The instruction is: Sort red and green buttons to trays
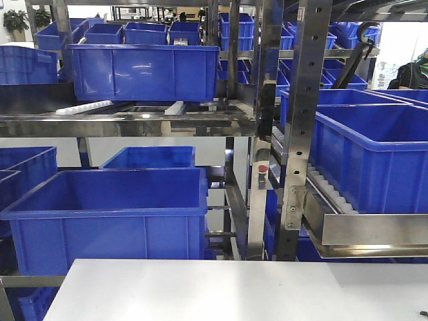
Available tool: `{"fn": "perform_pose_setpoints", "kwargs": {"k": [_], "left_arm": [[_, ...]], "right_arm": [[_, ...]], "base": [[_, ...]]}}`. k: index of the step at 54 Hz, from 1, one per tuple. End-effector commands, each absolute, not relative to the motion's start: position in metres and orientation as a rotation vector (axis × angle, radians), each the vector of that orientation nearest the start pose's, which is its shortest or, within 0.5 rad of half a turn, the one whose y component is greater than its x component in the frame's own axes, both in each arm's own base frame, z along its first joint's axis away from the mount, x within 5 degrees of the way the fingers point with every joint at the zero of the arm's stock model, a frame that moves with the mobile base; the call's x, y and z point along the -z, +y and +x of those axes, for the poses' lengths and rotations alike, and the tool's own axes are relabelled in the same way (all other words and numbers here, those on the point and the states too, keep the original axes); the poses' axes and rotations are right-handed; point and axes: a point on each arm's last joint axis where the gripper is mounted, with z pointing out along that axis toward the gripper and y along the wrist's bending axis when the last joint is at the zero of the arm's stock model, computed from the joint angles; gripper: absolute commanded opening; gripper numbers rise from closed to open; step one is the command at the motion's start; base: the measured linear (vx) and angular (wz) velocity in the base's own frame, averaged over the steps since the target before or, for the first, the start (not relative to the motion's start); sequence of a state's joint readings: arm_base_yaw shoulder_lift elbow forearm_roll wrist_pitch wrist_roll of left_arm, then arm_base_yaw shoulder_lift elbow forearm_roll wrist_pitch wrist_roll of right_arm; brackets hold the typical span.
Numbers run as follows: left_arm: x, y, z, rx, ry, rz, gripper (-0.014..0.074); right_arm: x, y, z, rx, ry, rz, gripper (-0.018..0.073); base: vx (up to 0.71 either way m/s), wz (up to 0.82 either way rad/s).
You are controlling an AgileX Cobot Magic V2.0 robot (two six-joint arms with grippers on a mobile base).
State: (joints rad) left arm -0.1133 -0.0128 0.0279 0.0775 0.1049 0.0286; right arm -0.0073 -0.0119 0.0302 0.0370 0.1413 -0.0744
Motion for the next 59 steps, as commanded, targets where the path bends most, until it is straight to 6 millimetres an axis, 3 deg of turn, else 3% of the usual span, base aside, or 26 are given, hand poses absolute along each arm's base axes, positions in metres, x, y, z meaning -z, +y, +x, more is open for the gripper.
{"fn": "perform_pose_setpoints", "kwargs": {"k": [1,27,37,42,49,54,59], "left_arm": [[-0.212,-0.006,0.054,0.009,1.474,0.162,-0.0004],[-0.212,-0.006,0.054,0.009,1.474,0.162,-0.0004],[-0.219,-0.007,0.053,-0.018,1.397,0.186,-0.0004],[-0.23,-0.008,0.05,-0.032,1.269,0.203,-0.0004],[-0.259,-0.006,0.042,0.122,1.11,0.073,-0.0004],[-0.289,-0.005,0.038,0.099,1.083,0.079,-0.0004],[-0.326,-0.006,0.049,0.08,1.14,0.091,-0.0004]], "right_arm": [[-0.194,0.0,0.057,0.046,1.566,-0.032,-0.0009],[-0.195,0.0,0.057,0.046,1.56,-0.031,-0.0009],[-0.204,-0.001,0.056,0.051,1.452,-0.027,-0.0009],[-0.217,-0.001,0.054,0.056,1.326,-0.023,-0.0009],[-0.249,-0.001,0.047,0.071,1.217,-0.029,-0.0009],[-0.288,-0.001,0.044,0.114,1.19,-0.059,-0.0009],[-0.335,-0.001,0.052,0.151,1.192,-0.086,-0.0009]], "base": [[0.0,0.0],[0.0,0.0],[0.0,0.0],[0.0,0.0],[0.0,0.0],[0.0,0.0],[0.0,-0.01]]}}
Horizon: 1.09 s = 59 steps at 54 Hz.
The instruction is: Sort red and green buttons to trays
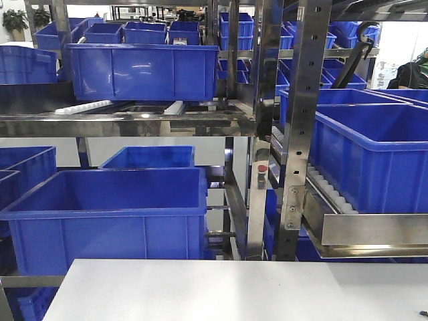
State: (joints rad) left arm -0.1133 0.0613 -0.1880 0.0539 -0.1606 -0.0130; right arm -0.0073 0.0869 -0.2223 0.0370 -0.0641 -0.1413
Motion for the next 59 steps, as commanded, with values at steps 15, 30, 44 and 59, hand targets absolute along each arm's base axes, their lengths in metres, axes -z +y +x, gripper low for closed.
{"fn": "perform_pose_setpoints", "kwargs": {"k": [15,30,44,59], "left_arm": [[-0.399,-0.018,0.144,0.077,1.286,0.104,-0.0004],[-0.4,-0.024,0.193,0.09,1.198,0.101,0.0003],[-0.394,-0.025,0.201,0.089,1.226,0.105,0.0206],[-0.395,-0.025,0.201,0.09,1.223,0.104,0.0559]], "right_arm": [[-0.403,-0.002,0.135,0.171,1.315,-0.113,-0.0009],[-0.383,-0.002,0.181,0.16,1.446,-0.119,0.0],[-0.383,-0.002,0.18,0.148,1.449,-0.107,0.0211],[-0.384,-0.003,0.181,0.1,1.431,-0.048,0.0646]], "base": [[0.0,0.0],[0.0,0.0],[0.0,0.0],[0.0,0.0]]}}
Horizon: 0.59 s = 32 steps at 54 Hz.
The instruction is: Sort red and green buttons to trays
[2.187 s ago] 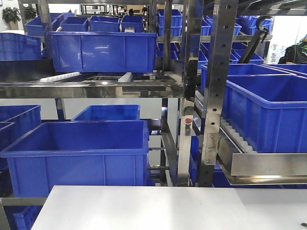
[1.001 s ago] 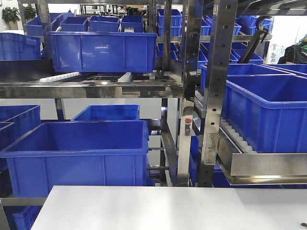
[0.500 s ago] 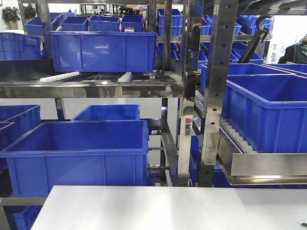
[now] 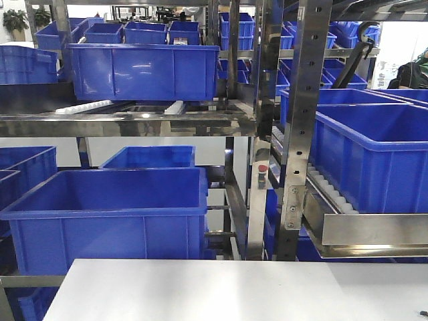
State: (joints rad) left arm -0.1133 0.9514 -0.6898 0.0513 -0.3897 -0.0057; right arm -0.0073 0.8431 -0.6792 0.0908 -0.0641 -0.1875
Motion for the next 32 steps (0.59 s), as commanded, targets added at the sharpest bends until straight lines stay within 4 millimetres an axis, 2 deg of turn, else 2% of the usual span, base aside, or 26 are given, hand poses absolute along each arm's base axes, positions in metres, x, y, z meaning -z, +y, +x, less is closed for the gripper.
{"fn": "perform_pose_setpoints", "kwargs": {"k": [1,5,9,14,19,23,27,32], "left_arm": [[-0.395,-0.025,0.201,0.09,1.223,0.104,0.057],[-0.395,-0.025,0.201,0.091,1.223,0.103,0.0587],[-0.394,-0.025,0.201,0.091,1.224,0.103,0.0584],[-0.394,-0.025,0.201,0.09,1.224,0.104,0.0584],[-0.394,-0.025,0.201,0.09,1.224,0.104,0.0584],[-0.394,-0.025,0.201,0.09,1.224,0.104,0.0584],[-0.394,-0.025,0.201,0.09,1.224,0.104,0.0584],[-0.394,-0.025,0.201,0.09,1.224,0.104,0.0584]], "right_arm": [[-0.385,-0.004,0.18,0.093,1.42,-0.039,0.0664],[-0.389,-0.005,0.18,0.045,1.375,0.018,0.0701],[-0.386,-0.005,0.184,0.045,1.383,0.02,0.0699],[-0.368,-0.004,0.196,0.078,1.443,-0.022,0.0684],[-0.327,-0.003,0.202,0.094,1.52,-0.064,0.0657],[-0.284,-0.001,0.197,0.055,1.593,-0.054,0.0635],[-0.237,0.004,0.184,0.008,1.664,-0.093,0.061],[-0.201,0.012,0.168,-0.075,1.673,-0.157,0.0589]], "base": [[0.0,0.0],[0.0,0.0],[0.0,0.0],[0.0,0.0],[0.0,0.0],[0.0,0.0],[0.0,0.0],[0.0,0.0]]}}
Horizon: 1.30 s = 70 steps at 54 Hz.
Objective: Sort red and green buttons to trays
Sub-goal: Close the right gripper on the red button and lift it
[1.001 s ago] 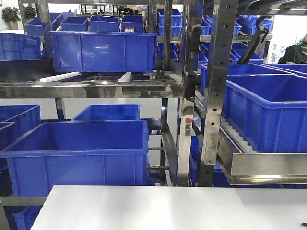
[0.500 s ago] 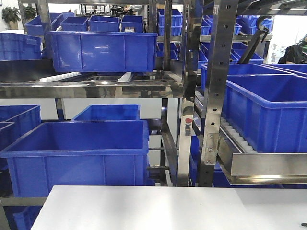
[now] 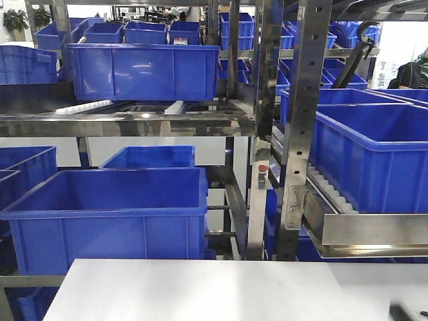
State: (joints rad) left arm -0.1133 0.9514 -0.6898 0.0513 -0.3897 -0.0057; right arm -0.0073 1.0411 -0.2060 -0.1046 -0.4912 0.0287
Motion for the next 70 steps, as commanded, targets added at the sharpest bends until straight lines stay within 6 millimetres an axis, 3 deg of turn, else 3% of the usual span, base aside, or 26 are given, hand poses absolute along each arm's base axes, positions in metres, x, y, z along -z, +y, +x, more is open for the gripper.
{"fn": "perform_pose_setpoints", "kwargs": {"k": [1,10,22,33,60,66,70], "left_arm": [[-0.394,-0.025,0.201,0.09,1.224,0.104,0.0584],[-0.394,-0.025,0.201,0.09,1.224,0.104,0.0582],[-0.394,-0.025,0.201,0.09,1.226,0.104,0.0578],[-0.394,-0.025,0.201,0.09,1.23,0.104,0.0578],[-0.394,-0.025,0.201,0.088,1.231,0.106,0.0578],[-0.393,-0.025,0.201,0.087,1.24,0.106,0.0578],[-0.392,-0.025,0.201,0.086,1.25,0.107,0.0578]], "right_arm": [[-0.194,0.014,0.164,-0.091,1.684,-0.17,0.0587],[-0.158,0.019,0.151,-0.209,1.739,-0.144,0.0581],[-0.132,0.023,0.16,-0.246,1.773,-0.183,0.0581],[-0.106,0.027,0.181,-0.283,1.875,-0.243,0.0581],[-0.07,0.036,0.25,-0.392,1.842,-0.307,0.0577],[-0.07,0.036,0.26,-0.393,1.819,-0.306,0.0521],[-0.07,0.036,0.261,-0.395,1.817,-0.302,0.0384]], "base": [[0.0,0.0],[0.0,0.0],[0.0,0.0],[0.0,0.0],[0.0,0.0],[0.0,0.0],[0.0,0.0]]}}
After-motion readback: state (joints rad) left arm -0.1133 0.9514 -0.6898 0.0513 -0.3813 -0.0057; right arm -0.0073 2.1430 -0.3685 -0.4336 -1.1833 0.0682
